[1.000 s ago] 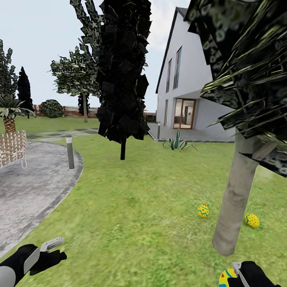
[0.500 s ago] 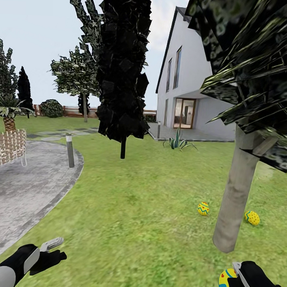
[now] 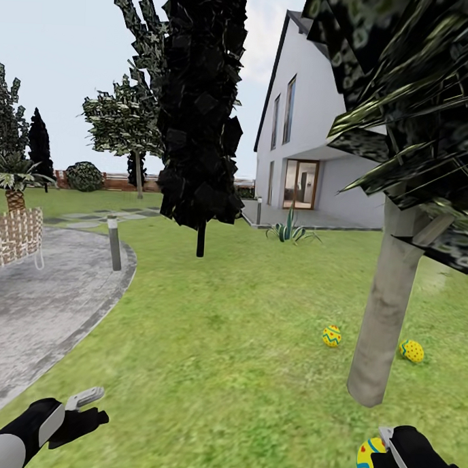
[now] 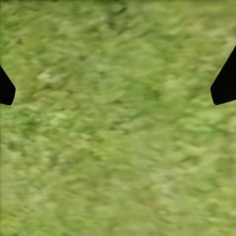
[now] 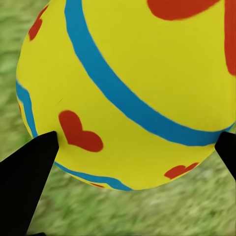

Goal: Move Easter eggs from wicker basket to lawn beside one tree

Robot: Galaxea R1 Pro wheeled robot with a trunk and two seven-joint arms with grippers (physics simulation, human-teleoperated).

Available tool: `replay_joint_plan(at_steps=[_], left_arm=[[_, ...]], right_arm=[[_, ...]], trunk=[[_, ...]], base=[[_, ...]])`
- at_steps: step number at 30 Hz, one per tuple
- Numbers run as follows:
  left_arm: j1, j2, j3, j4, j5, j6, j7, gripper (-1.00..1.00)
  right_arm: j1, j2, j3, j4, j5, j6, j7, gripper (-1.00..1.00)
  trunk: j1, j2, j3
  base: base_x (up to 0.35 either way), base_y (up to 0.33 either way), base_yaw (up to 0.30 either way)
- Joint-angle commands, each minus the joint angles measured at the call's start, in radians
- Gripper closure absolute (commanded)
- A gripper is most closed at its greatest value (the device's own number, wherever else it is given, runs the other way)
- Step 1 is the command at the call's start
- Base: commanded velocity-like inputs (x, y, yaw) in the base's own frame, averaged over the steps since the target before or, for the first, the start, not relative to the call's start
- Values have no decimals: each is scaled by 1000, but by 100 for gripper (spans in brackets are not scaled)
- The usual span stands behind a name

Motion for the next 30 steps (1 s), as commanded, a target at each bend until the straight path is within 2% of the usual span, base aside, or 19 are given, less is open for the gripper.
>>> replay_joint_plan(at_steps=[1, 12, 19, 30], left_arm=[[0, 0, 1, -1, 8, 7, 1, -100], [0, 0, 1, -1, 8, 7, 1, -100], [0, -1, 1, -1, 8, 7, 1, -100], [0, 0, 1, -1, 8, 7, 1, -100]], right_arm=[[0, 1, -5, -2, 11, 4, 9, 100], [0, 2, -5, -1, 8, 3, 10, 100], [0, 3, -2, 22, 5, 1, 11, 100], [0, 2, -4, 23, 6, 3, 10, 100]], trunk=[[4, -8, -4], [46, -85, -39], [46, -85, -39], [88, -162, -73]], base=[[0, 0, 0], [0, 0, 0], [0, 0, 0], [0, 0, 0]])
